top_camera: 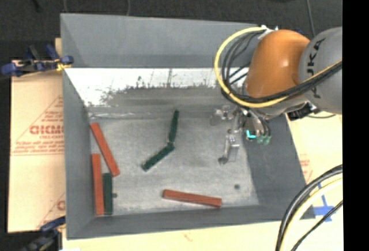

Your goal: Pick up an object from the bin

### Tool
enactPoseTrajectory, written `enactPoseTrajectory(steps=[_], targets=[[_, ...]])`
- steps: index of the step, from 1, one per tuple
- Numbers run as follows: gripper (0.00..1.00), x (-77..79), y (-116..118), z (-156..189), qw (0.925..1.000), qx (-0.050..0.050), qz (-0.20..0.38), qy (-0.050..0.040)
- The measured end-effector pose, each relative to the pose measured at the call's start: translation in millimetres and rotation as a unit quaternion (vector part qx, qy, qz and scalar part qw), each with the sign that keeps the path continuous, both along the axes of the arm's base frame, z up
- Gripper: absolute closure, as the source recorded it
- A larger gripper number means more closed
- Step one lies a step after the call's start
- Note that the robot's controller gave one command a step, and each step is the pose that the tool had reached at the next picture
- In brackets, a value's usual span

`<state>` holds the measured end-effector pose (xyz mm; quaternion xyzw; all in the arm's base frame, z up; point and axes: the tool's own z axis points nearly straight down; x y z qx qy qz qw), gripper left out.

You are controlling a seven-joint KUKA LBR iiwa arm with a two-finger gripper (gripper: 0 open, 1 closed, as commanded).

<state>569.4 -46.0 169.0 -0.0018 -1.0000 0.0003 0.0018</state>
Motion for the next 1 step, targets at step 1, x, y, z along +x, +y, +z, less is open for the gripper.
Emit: enactPoseTrajectory(steps=[1], targets=[[0.00,-14.7,94.3,-99.5,0.9998,0.002,0.020,-0.0073]])
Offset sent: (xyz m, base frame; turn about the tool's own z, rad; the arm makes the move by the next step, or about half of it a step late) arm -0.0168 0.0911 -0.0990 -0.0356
